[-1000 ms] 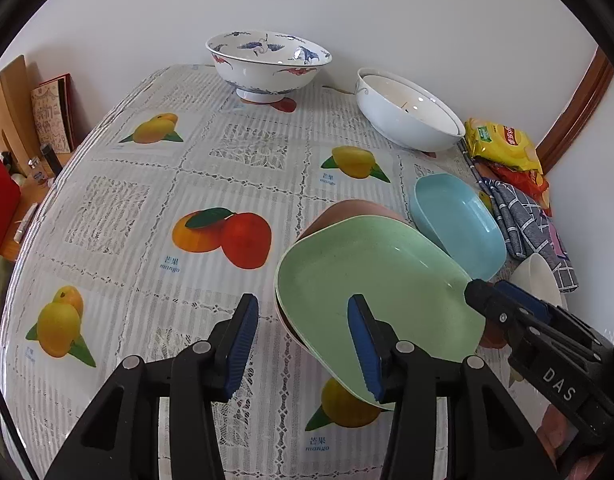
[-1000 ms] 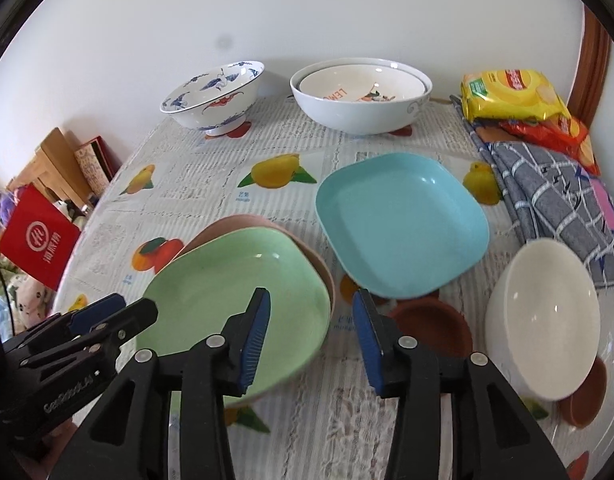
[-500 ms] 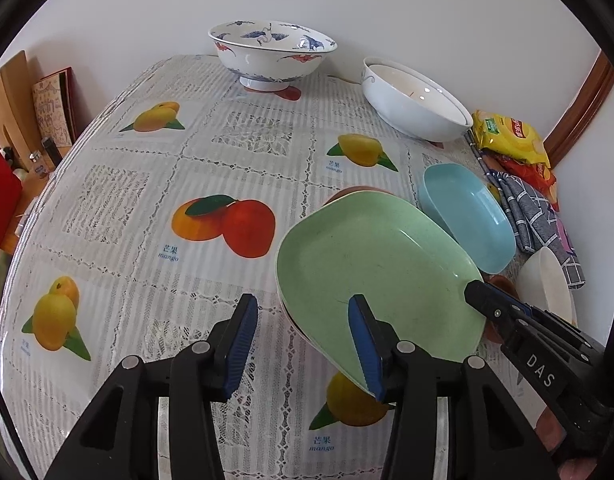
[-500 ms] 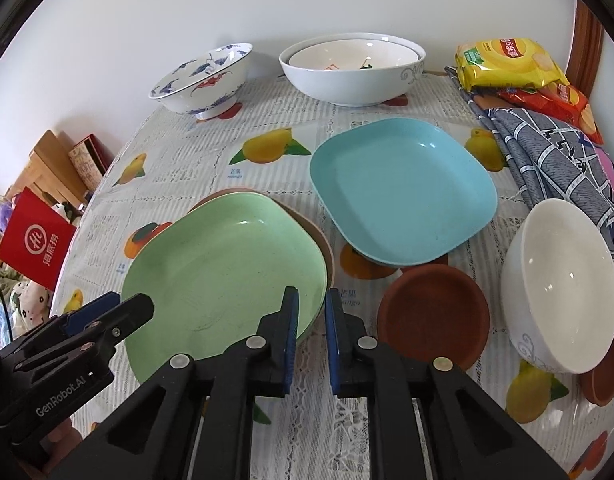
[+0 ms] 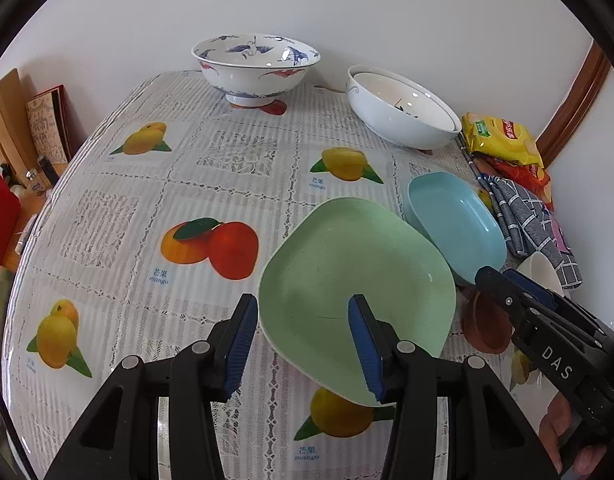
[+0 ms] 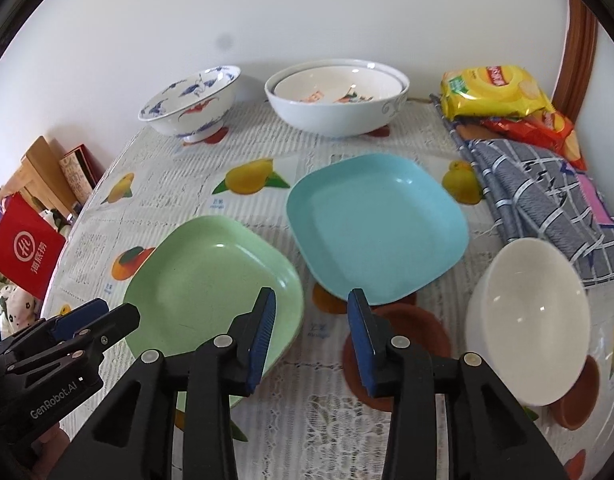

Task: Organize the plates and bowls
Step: 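Lower the green plate with both grippers onto the pink plate, then open both grippers and withdraw from the green plate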

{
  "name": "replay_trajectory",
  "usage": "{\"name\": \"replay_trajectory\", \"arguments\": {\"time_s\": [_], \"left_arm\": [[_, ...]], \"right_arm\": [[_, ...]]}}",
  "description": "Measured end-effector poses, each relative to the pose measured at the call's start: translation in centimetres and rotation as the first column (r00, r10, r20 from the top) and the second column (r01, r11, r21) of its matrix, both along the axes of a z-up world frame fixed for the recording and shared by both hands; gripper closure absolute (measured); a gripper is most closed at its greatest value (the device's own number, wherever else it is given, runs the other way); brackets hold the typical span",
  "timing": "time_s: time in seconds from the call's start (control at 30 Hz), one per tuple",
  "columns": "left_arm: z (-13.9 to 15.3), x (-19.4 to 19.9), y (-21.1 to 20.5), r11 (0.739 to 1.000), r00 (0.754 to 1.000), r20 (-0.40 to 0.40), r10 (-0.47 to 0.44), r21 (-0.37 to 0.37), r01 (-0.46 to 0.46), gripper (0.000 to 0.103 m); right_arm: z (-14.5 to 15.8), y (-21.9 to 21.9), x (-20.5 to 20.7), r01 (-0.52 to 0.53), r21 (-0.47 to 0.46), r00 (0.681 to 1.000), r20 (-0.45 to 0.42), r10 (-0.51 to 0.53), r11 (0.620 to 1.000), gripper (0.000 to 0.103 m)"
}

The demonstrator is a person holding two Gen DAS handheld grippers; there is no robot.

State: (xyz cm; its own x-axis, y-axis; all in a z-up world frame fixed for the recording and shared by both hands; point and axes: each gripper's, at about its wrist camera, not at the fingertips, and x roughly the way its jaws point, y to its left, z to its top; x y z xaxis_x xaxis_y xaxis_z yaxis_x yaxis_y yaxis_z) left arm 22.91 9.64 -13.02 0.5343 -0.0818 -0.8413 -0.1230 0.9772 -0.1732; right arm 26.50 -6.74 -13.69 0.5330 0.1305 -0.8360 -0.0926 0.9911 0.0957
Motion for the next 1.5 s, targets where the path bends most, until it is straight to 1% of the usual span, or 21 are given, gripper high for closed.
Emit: {"name": "replay_trajectory", "arguments": {"time_s": [0.17, 0.23, 0.27, 0.3, 0.37, 0.47, 0.63, 0.83, 0.97, 1.1, 1.23, 1.5], "left_arm": [[1.4, 0.4, -1.6, 1.000, 0.999, 0.023, -0.025, 0.007, 0.024, 0.058], [2.0, 0.7, -2.4, 0.999, 0.999, 0.033, -0.039, 0.008, 0.038, 0.058], [2.3, 0.8, -2.8, 0.999, 0.998, 0.038, -0.043, 0.010, 0.043, 0.058], [2.6, 0.9, -3.2, 0.999, 0.998, 0.043, -0.048, 0.015, 0.047, 0.058], [3.2, 1.1, -4.0, 0.998, 0.997, 0.053, -0.057, 0.024, 0.056, 0.058], [3.9, 1.5, -4.9, 0.998, 0.996, 0.061, -0.064, 0.033, 0.062, 0.058], [4.5, 2.2, -6.1, 0.997, 0.996, 0.065, -0.068, 0.038, 0.066, 0.058], [5.0, 3.2, -7.4, 0.996, 0.995, 0.067, -0.078, 0.052, 0.074, 0.056], [5.0, 4.0, -8.1, 0.995, 0.994, 0.066, -0.085, 0.061, 0.081, 0.053], [4.6, 5.0, -8.6, 0.994, 0.995, 0.055, -0.085, 0.068, 0.081, 0.049], [3.7, 6.3, -9.0, 0.994, 0.995, 0.034, -0.090, 0.066, 0.087, 0.047], [1.5, 9.3, -9.7, 0.993, 0.994, -0.007, -0.105, 0.053, 0.105, 0.047]], "right_arm": [[1.6, -1.9, -0.1, 0.036, -0.037, 0.999, 0.032, -0.035, 0.999, 0.060], [2.2, -2.7, -0.2, 0.050, -0.040, 0.998, 0.042, -0.048, 0.998, 0.056], [2.5, -3.1, -0.3, 0.057, -0.040, 0.997, 0.045, -0.055, 0.998, 0.051], [2.7, -3.5, -0.4, 0.065, -0.041, 0.997, 0.050, -0.062, 0.997, 0.047], [3.4, -4.3, -0.6, 0.077, -0.040, 0.995, 0.070, -0.074, 0.996, 0.046], [4.1, -5.4, -0.7, 0.097, -0.042, 0.992, 0.085, -0.093, 0.994, 0.042], [5.3, -7.1, -0.8, 0.119, -0.038, 0.988, 0.107, -0.115, 0.992, 0.041], [5.9, -9.0, -0.2, 0.140, -0.029, 0.984, 0.120, -0.135, 0.990, 0.040], [5.9, -9.9, 0.5, 0.146, -0.033, 0.982, 0.122, -0.141, 0.989, 0.040], [5.5, -11.1, 1.4, 0.161, -0.012, 0.981, 0.113, -0.159, 0.987, 0.040], [4.6, -11.7, 2.7, 0.158, 0.012, 0.984, 0.083, -0.158, 0.987, 0.040], [1.8, -12.3, 5.8, 0.137, 0.045, 0.991, 0.003, -0.137, 0.990, 0.040]]}}
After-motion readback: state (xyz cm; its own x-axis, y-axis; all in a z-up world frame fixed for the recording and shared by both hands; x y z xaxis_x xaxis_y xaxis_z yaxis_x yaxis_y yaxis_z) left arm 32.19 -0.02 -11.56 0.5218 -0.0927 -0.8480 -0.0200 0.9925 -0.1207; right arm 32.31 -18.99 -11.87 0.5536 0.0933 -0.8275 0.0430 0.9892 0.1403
